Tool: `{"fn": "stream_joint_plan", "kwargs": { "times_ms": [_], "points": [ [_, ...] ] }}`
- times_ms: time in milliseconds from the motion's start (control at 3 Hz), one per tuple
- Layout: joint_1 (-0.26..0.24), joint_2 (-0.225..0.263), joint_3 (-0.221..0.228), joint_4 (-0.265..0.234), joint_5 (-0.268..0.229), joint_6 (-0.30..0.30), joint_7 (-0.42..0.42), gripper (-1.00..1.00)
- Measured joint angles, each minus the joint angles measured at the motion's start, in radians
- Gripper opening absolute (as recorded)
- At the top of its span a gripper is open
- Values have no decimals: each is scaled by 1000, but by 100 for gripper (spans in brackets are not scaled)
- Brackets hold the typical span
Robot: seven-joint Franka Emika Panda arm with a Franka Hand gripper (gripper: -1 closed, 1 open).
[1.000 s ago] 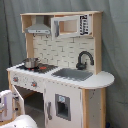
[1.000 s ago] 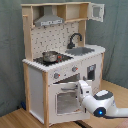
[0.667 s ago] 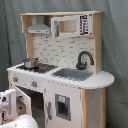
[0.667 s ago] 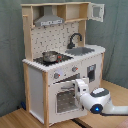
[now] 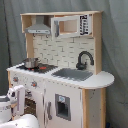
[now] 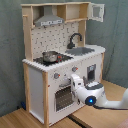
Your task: Play with the kitchen
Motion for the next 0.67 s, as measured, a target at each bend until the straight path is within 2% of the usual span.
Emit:
{"fn": "stream_joint_plan", "kwargs": {
  "times_ms": [333, 667],
  "points": [
    [71, 0, -60, -9, 0, -23, -36, 100],
    [162, 0, -61, -42, 0, -89, -36, 100]
  ]
}}
